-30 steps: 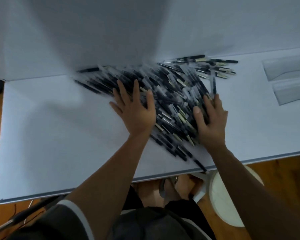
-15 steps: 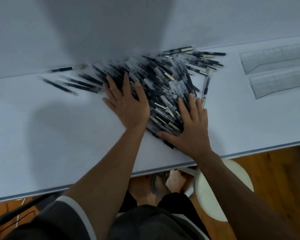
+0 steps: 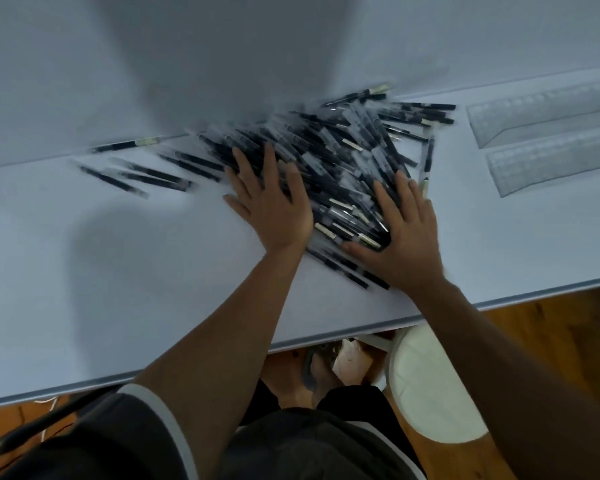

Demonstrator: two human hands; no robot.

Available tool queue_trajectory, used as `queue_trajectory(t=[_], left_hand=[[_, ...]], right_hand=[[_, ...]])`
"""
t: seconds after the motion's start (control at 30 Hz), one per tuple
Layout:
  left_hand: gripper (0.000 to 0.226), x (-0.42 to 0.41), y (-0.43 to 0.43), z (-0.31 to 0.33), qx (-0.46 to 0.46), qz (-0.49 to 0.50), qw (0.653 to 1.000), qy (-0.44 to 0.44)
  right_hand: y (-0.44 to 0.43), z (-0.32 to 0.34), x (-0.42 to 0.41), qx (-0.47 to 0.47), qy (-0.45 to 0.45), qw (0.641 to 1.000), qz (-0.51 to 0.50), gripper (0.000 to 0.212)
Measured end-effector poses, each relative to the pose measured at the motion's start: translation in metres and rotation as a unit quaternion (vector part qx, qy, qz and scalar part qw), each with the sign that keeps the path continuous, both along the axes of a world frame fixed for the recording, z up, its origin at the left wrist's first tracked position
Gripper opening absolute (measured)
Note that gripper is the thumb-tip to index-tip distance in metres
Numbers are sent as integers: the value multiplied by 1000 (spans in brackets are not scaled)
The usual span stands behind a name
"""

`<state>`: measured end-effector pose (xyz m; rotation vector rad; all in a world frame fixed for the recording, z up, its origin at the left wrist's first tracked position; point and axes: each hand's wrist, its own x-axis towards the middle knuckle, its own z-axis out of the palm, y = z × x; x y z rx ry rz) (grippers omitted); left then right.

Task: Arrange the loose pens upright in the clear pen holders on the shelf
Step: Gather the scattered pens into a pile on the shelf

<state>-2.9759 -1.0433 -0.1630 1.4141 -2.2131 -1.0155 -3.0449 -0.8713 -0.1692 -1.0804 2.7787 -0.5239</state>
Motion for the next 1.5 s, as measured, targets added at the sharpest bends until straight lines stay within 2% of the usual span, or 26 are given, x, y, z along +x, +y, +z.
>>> queue_trajectory(t=[0.1,0.2,0.27,0.33,0.4,0.47,0.53,0.63,0.7,0.77,0.83,0.9,1.03,1.17,1.23,1.33,1.43,1.5], left_hand=[[51,24,-8,11,-3,-26,999,46],[51,58,-51,17,-47,9,997,64],[56,81,-100,12,-109,70,991,9],[63,97,-151,8,-120,136,980,-86],[65,99,-178,2,-67,134,973,-175],[64,87,-173,-4,-42,86,974,-206],[67,71,-150,-7,-42,32,979,-195],[68,54,-106,0,-1,-18,992,-125],[65,54,-102,7,9,-17,997,-77],[61,63,-131,8,-41,33,997,-55],[61,75,-174,5,-80,109,989,-63],[57,82,-198,0,-63,148,984,-78],[67,75,-164,-9,-56,58,987,-140],[57,66,-140,-8,-65,-20,989,-135],[52,71,-150,-4,-118,3,991,-68],[46,88,-190,-1,-145,113,983,-14],[42,102,-210,-5,-105,112,987,-47],[46,110,-208,-10,-151,51,982,-105]], right_hand=[[2,-2,1,-11,17,1000,6,99],[0,0,1,-19,28,999,7,100],[-2,1,2,-18,29,999,14,102],[-4,1,2,-15,19,1000,9,103],[-7,1,3,-16,17,1000,3,104],[-9,2,4,-12,15,1000,2,106],[-10,4,5,-9,12,1000,0,107],[-11,7,7,-5,5,1000,-5,108],[-11,8,8,-1,4,1000,-6,109],[-11,10,7,3,1,1000,-7,110],[-12,9,6,3,1,1000,-9,110],[-13,8,5,1,3,1000,-10,109],[-12,7,5,2,7,1000,-7,108],[-11,5,5,-7,10,1000,-10,105],[-12,6,6,-8,10,1000,-11,106],[-12,5,6,-10,10,1000,-10,105],[-12,3,5,-12,15,1000,-11,103],[-11,2,6,-12,8,1000,-17,103]])
